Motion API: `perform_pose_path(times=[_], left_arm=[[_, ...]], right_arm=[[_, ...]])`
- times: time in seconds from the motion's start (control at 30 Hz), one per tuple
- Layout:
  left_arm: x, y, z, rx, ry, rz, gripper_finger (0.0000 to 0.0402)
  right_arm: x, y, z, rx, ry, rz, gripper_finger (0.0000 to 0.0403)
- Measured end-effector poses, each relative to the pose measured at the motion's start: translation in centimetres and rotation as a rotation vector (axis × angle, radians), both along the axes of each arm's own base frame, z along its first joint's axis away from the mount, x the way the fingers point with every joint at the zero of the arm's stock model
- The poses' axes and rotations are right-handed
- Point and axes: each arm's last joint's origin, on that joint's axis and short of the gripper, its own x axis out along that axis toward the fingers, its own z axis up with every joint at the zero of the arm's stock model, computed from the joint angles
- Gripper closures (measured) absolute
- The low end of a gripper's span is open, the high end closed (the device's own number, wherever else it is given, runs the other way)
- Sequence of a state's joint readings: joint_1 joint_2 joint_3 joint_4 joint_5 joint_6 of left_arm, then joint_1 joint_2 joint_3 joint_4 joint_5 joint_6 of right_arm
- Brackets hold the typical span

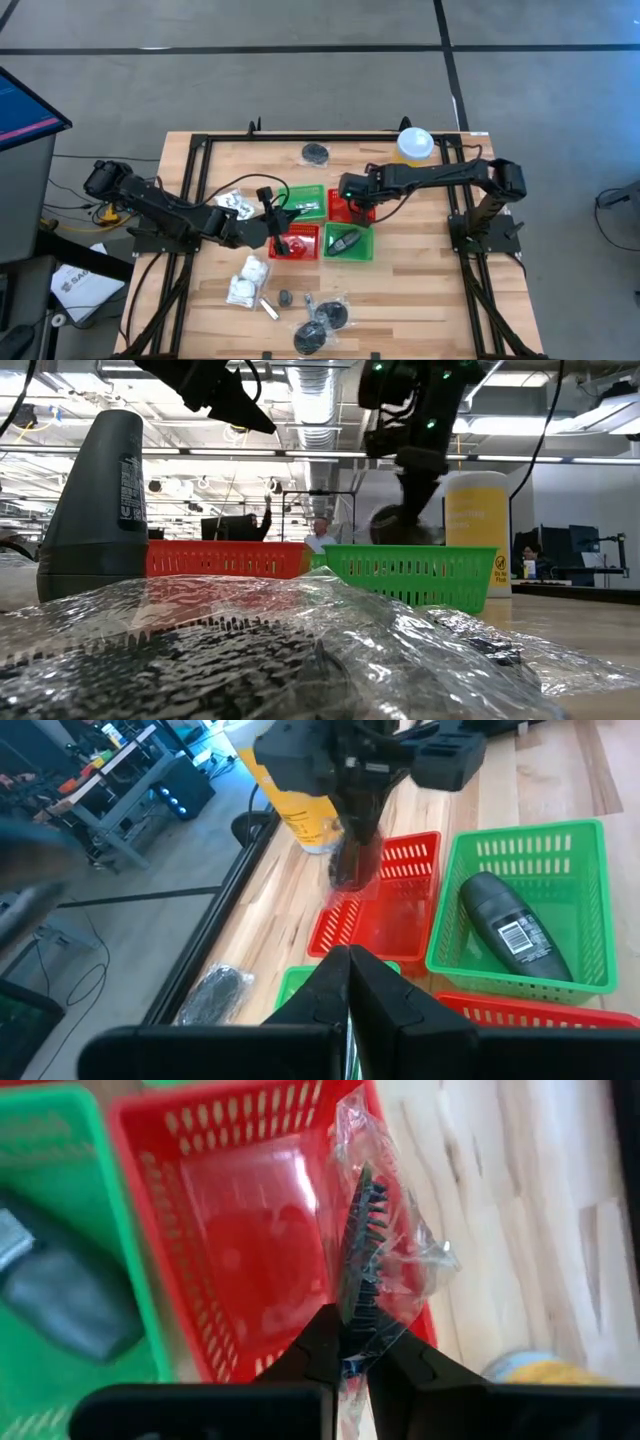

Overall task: Pick & Place Travel size toiletries
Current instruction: Put the black hairbrush into the right red basket

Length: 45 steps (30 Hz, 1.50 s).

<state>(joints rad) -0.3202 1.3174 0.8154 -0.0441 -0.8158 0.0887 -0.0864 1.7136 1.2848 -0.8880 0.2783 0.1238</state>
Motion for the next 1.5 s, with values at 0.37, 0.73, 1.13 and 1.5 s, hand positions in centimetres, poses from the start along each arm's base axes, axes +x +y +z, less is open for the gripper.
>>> perform_pose_path(times=[0.37,0.73,1.13,1.5], left_arm=[[0.0,0.0,0.0,-0.001,-0.002,0.001,0.0401],[0.0,0.0,0.0,-0.014,-0.01,0.007,0.0401],[0.0,0.2,0.0,-0.013,-0.011,0.018,0.0401],[0.3,1.1,0.0,-0.077,-0.051,0.077,0.0401]], right_arm=[[1.4,0.0,-3.9,-0.009,0.138,0.085,0.0367],[1.7,0.1,-1.9,-0.015,0.011,0.098,0.0306],[1.4,0.3,-0.8,-0.013,-0.028,0.116,0.0184],[1.8,0.3,1.1,-0.023,-0.189,0.08,0.0188]])
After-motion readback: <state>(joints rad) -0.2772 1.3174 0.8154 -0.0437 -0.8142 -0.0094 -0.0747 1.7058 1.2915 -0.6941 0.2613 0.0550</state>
